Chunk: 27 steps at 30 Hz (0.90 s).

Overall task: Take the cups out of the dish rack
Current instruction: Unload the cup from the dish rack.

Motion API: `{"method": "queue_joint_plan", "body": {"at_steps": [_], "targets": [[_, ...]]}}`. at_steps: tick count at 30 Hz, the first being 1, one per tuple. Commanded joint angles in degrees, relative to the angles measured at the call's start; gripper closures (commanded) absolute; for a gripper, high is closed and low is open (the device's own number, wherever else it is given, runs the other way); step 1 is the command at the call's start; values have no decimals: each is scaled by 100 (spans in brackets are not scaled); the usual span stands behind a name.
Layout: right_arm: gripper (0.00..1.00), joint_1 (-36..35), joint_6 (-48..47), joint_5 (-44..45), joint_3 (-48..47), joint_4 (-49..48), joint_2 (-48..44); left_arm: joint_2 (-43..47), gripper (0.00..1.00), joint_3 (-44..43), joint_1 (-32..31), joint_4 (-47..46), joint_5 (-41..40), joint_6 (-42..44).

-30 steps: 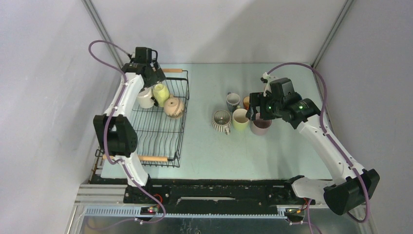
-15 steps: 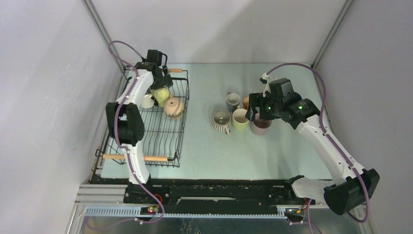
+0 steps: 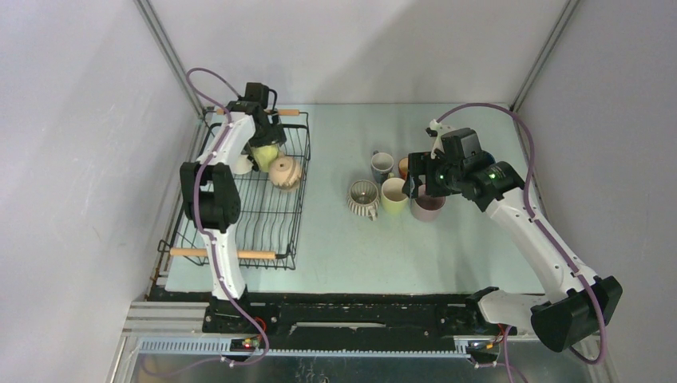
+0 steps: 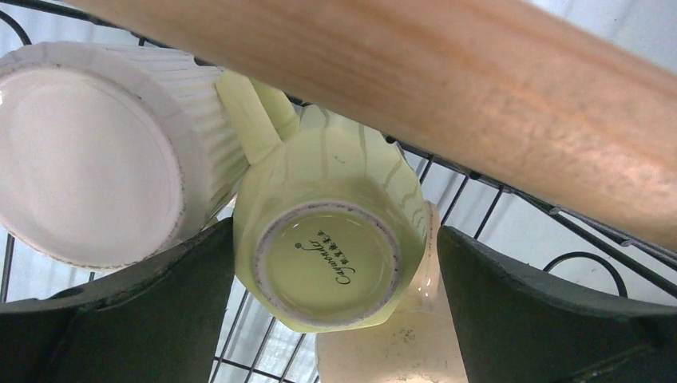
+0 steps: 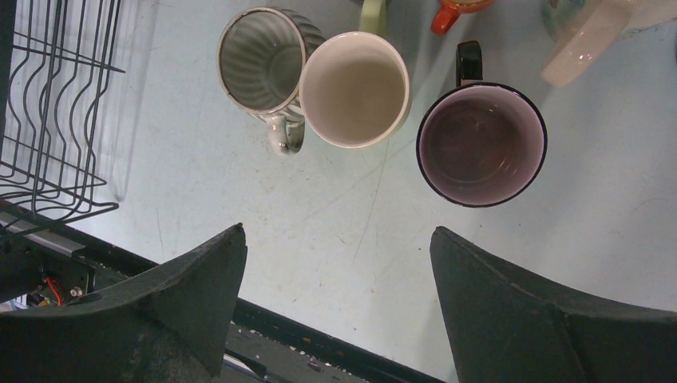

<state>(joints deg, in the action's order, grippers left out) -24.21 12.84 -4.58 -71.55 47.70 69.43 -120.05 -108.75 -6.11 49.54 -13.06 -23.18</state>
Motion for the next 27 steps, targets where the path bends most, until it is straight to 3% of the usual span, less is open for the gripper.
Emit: {"method": "queue_joint_plan", "body": {"at_steps": [1, 11, 20, 27], "targets": [[9, -50, -49, 53, 16, -134, -35, -113, 0, -328, -34, -18, 29, 209], [8, -58, -64, 45, 64, -188, -51, -142, 10, -143, -66, -184, -403, 194], [8, -71, -54, 45, 84, -197, -77, 240, 28, 489, -153, -525, -605, 127], [8, -102, -45, 62, 82, -182, -80, 755, 34, 961, -159, -577, -591, 84]]}}
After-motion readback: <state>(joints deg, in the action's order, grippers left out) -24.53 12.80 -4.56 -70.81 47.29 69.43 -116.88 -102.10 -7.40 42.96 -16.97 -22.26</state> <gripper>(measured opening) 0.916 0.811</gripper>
